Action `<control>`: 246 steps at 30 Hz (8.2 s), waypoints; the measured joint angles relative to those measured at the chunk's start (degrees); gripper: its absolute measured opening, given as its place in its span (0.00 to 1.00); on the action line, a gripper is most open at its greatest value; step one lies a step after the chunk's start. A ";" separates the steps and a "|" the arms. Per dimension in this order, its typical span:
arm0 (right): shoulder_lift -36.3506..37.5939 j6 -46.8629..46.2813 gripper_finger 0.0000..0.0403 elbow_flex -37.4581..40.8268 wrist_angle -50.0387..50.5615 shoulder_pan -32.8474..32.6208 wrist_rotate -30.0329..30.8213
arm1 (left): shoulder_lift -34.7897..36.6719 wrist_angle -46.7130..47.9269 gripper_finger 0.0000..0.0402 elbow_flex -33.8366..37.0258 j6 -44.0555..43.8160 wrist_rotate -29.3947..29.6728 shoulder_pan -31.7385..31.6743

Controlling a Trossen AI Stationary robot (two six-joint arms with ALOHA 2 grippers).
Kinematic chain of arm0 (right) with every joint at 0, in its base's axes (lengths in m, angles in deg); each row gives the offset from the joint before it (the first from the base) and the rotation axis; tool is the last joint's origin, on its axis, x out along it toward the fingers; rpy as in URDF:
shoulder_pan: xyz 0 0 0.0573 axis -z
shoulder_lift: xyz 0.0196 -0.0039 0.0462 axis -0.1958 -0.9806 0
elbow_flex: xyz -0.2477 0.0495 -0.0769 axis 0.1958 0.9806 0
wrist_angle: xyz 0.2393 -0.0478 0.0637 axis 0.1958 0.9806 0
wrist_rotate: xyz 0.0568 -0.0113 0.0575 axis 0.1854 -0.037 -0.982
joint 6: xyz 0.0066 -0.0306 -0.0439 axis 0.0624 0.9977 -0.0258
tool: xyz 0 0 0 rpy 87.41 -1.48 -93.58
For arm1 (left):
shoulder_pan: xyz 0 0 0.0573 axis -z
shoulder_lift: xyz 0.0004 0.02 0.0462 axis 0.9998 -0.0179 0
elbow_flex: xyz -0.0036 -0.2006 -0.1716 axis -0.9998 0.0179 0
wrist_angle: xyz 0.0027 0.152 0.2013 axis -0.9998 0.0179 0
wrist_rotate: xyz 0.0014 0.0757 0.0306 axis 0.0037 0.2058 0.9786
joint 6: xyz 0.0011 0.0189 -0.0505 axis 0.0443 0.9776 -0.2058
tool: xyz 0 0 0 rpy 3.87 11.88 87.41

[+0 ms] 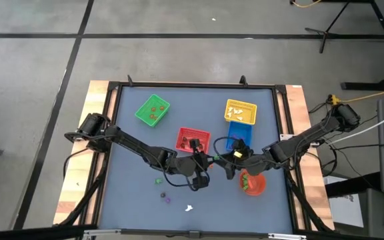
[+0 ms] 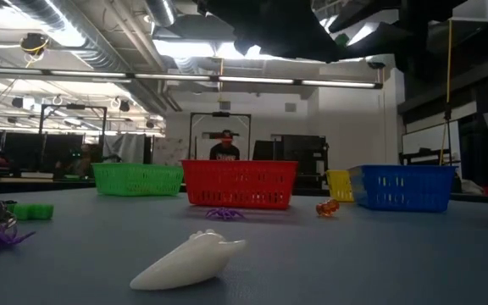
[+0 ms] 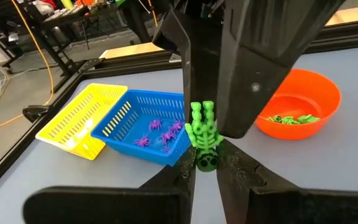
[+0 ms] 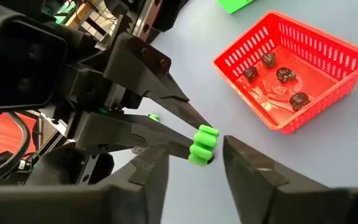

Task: Sort Halloween decoration
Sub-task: Put the green skeleton toy into the orange bin, then put the purple spider toy into the blue bin

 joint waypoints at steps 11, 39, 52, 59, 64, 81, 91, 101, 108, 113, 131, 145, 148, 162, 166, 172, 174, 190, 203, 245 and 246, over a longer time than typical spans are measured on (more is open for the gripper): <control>0.00 0.63 0.12 0.00 0.11 0.00 1.51 | 0.04 0.00 0.10 0.00 -0.10 -0.02 0.02; 2.39 5.20 0.08 0.00 0.81 0.04 -7.91 | 0.04 -0.07 0.43 0.00 -0.31 -0.36 0.09; 6.82 5.20 0.09 -0.02 11.73 -0.07 -19.88 | 0.04 0.00 0.45 -0.02 -0.30 -0.02 0.20; 6.82 5.22 0.09 -0.02 23.74 -0.07 -34.56 | 0.04 0.02 0.45 0.00 -0.30 -0.04 0.20; 6.82 5.19 0.09 -0.02 32.57 -0.07 -38.83 | 0.04 0.02 0.45 0.00 -0.30 -0.04 0.20; 6.82 5.20 0.13 -0.02 35.52 -0.07 -39.03 | 0.04 0.02 0.45 0.00 -0.30 -0.07 0.20; 6.82 6.53 0.39 -0.02 35.52 -0.07 -38.50 | 0.04 0.16 0.45 0.00 -0.04 -0.07 0.20; 6.80 7.29 0.44 -0.02 34.93 -0.07 -35.58 | 0.04 0.26 0.45 0.00 -0.04 -0.07 0.62; 6.80 8.24 0.44 -0.02 32.76 -0.07 -34.13 | 0.04 0.26 0.45 0.00 -0.02 -0.07 1.69; 6.78 8.71 0.44 -0.02 29.47 -0.07 -32.31 | 0.68 1.31 0.45 0.00 -0.03 -0.20 2.58; 6.75 14.16 0.43 -0.02 24.96 -0.09 -23.38 | 9.47 20.36 0.45 -0.09 -6.68 -16.85 8.98; 6.75 14.14 0.43 -0.02 22.56 -0.09 -23.05 | 8.93 33.53 0.45 -0.07 -13.06 -27.15 18.56; 6.75 14.12 0.43 -0.02 22.54 -0.09 -23.06 | 8.00 35.79 0.45 -0.01 -14.09 -27.05 20.65; 6.75 14.08 0.43 -0.02 22.53 -0.08 -23.01 | -2.96 36.24 0.45 0.04 -15.61 -26.28 22.62; 6.75 14.08 0.43 -0.02 22.53 -0.09 -23.01 | -4.21 37.14 0.44 0.04 -15.69 -25.07 21.77; 6.75 14.08 0.43 -0.02 22.56 -0.09 -23.01 | -4.17 41.38 0.37 0.04 -16.38 -24.04 21.14; 6.75 14.08 0.43 -0.02 22.56 -0.09 -23.01 | -4.14 42.04 0.35 0.04 -17.07 -24.04 21.14; 6.75 14.10 0.43 -0.02 22.58 -0.09 -22.97 | -4.51 42.70 0.24 0.04 -16.87 -22.95 21.03; 6.75 14.12 0.43 -0.02 22.60 -0.07 -22.94 | -5.72 42.82 0.13 -0.09 -16.82 -22.84 21.09; 6.75 14.05 0.43 -0.02 22.56 -0.07 -23.51 | -4.09 29.47 0.10 0.22 -16.23 -21.90 13.43; 6.75 14.05 0.43 -0.02 22.56 -0.07 -23.51 | -4.09 28.20 0.10 0.22 -15.46 -21.90 12.65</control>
